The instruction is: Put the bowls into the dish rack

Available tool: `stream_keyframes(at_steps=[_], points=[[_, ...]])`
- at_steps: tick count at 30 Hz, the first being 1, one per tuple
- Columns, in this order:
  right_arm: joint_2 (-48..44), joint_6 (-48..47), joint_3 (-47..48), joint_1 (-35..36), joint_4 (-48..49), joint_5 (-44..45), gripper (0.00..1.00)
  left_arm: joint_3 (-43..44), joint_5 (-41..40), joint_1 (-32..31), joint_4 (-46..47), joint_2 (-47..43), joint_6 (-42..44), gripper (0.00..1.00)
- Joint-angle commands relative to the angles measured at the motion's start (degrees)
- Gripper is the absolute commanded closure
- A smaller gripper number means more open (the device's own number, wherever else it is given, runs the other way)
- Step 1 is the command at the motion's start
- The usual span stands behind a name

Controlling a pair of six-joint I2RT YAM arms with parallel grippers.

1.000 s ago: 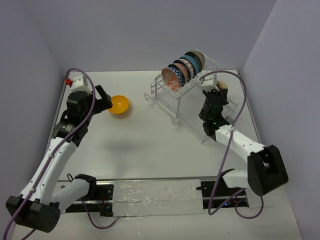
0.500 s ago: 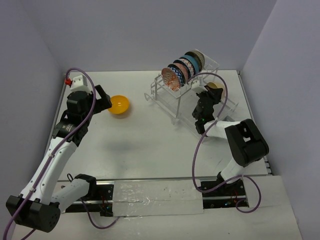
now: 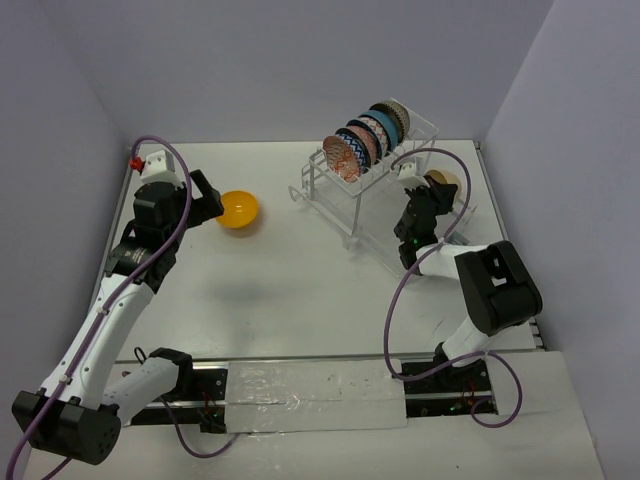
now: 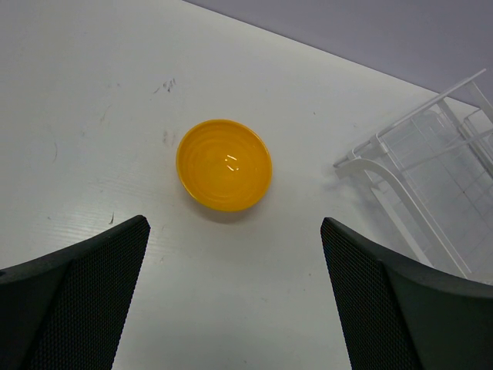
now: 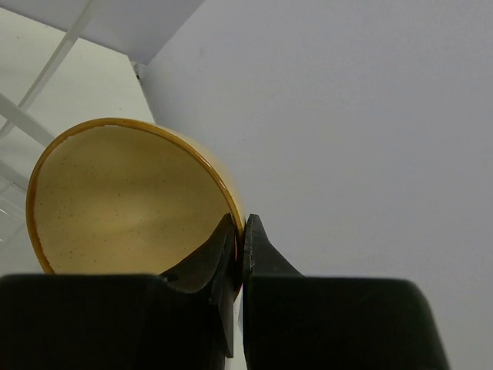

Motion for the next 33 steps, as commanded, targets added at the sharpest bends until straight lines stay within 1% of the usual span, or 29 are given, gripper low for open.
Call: stream_keyframes(at_steps=[1, 7, 11, 18, 24, 28, 33], points=[[-1.77, 3.35, 0.43, -0.69, 3.85, 0.35, 1.00, -0.48, -0.92, -0.31, 1.83, -0.48, 1.08, 0.01], [-1.41, 6.51, -0.27, -0.95, 0.25, 0.09, 1.00, -0.57, -0.83, -0.40, 1.92, -0.57, 1.17, 0.01], [-1.24, 10.99, -0.98, -1.57, -2.21, 0.43, 1.00, -0.66, -0.92, -0.40, 2.01, -0.92, 1.17, 0.01], [2.01, 13.20, -0.37, -2.10, -3.71, 2.54, 1.00, -1.10, -1.27, -0.40, 2.36, -1.19, 1.34, 0.01], [3.15, 11.44, 0.34, -2.54, -0.82, 3.60, 1.00, -1.18, -1.36, -0.40, 2.45, -1.36, 1.43, 0.01], [4.39, 7.15, 1.65, -2.62, 3.92, 5.18, 1.00, -1.18, -1.54, -0.40, 2.45, -1.36, 1.61, 0.01], [5.44, 3.53, 2.80, -2.36, 7.62, 4.31, 1.00, -1.18, -1.63, -0.40, 2.54, -1.36, 1.61, 0.01]])
